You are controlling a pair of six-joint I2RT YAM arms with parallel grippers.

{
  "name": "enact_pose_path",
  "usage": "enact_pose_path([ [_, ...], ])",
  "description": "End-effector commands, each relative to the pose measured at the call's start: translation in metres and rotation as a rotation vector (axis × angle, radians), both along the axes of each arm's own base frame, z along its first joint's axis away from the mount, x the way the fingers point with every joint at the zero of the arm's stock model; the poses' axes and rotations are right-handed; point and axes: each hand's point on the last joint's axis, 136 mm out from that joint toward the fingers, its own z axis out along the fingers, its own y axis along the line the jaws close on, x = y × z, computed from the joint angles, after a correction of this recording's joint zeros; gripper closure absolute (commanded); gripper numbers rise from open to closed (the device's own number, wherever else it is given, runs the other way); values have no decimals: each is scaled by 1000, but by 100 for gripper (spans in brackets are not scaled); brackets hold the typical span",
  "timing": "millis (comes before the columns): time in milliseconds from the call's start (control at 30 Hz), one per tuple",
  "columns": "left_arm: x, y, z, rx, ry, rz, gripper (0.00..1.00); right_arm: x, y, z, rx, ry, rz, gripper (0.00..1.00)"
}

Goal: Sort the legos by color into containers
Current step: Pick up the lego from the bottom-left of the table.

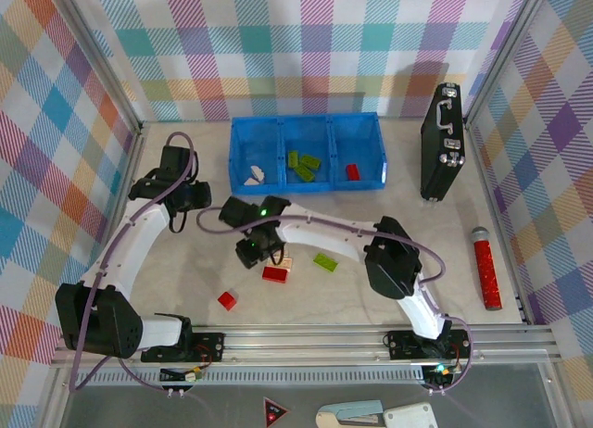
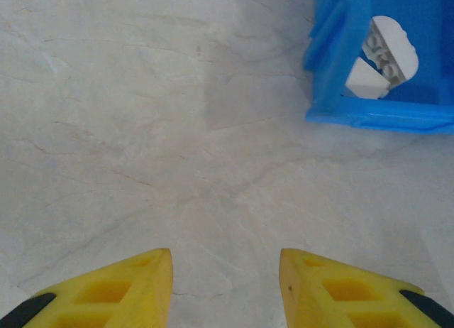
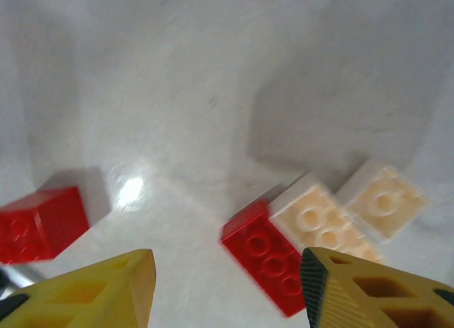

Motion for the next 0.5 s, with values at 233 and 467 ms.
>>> enact_pose_path([
  [233, 1, 53, -1, -102, -3, 187, 56, -70, 28, -5, -3, 29, 23, 41],
  [467, 1, 57, -2, -140, -4, 206, 56, -84, 45, -8, 30, 40, -22, 36],
])
